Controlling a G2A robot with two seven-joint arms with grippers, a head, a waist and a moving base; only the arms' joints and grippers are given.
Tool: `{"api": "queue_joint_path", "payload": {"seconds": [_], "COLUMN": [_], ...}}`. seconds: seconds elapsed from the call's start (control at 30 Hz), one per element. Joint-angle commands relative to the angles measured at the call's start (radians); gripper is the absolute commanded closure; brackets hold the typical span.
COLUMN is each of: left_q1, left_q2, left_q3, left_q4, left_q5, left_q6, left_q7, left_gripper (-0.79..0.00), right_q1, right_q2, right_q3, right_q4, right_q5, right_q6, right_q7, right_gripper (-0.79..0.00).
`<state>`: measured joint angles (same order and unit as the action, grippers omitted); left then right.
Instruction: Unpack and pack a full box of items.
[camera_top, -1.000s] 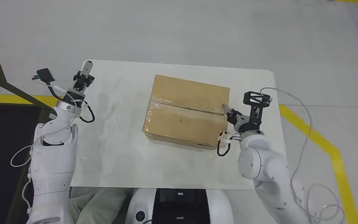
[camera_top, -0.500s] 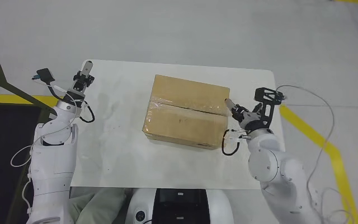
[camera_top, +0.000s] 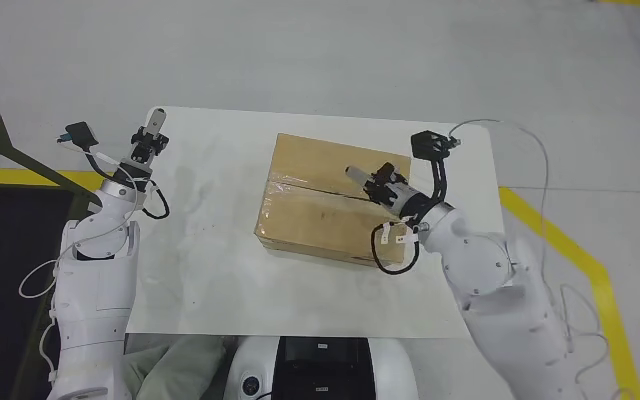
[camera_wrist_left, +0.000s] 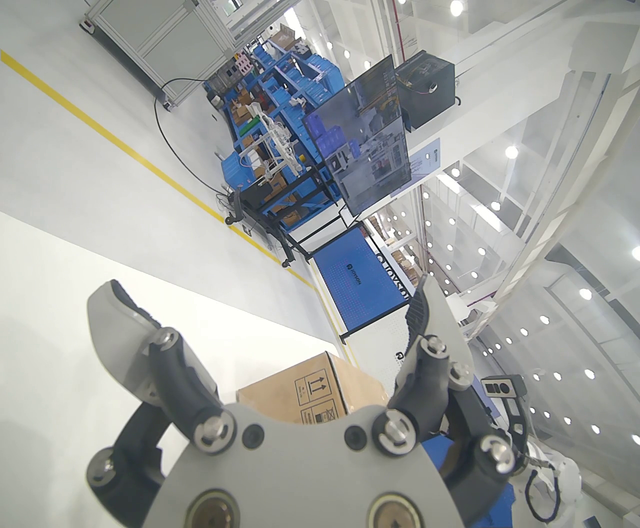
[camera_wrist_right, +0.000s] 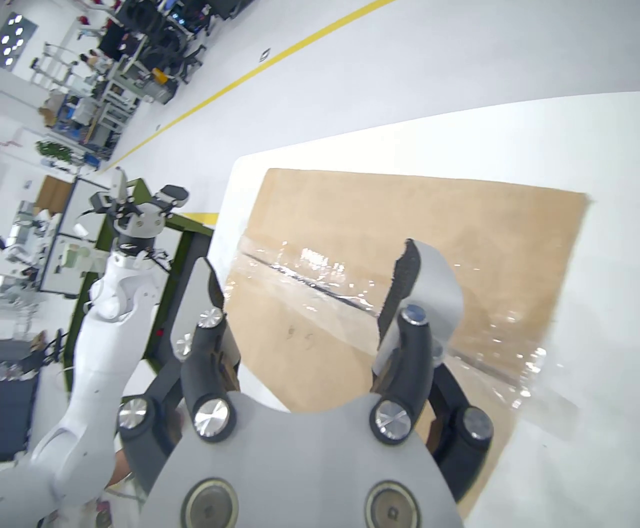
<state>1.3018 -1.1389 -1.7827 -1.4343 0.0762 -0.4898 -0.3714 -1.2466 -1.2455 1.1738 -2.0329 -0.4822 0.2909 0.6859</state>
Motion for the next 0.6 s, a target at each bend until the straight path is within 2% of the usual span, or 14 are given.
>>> {"api": "queue_joint_path", "payload": {"seconds": [0.0,0.07,0.27,0.37,0.57], "left_q1": [0.000,0.000,0.000,0.000,0.000], "left_q2": [0.000,0.000,0.000,0.000,0.000], "left_q3": [0.000,0.000,0.000,0.000,0.000], "left_q4": [0.000,0.000,0.000,0.000,0.000], "left_q5": [0.000,0.000,0.000,0.000,0.000], "left_q6": [0.000,0.000,0.000,0.000,0.000], "left_q7": [0.000,0.000,0.000,0.000,0.000], "left_gripper": [-0.785,-0.785,-0.785,-0.785,-0.785], "right_q1": [0.027,0.054,0.142,0.197,0.285], "right_q2": [-0.003,-0.007,-0.021,-0.030,-0.050], "right_q3": [-0.001,-0.006,-0.050,-0.086,-0.153], "right_q4": [0.031,0.058,0.136,0.186,0.269], "right_q5": [0.070,0.124,0.251,0.317,0.403], "right_q6": [-0.022,-0.036,-0.046,-0.008,0.031], "right_q7": [0.017,0.034,0.087,0.140,0.155], "right_gripper": [-0.099,0.000,0.000,0.000,0.000]}}
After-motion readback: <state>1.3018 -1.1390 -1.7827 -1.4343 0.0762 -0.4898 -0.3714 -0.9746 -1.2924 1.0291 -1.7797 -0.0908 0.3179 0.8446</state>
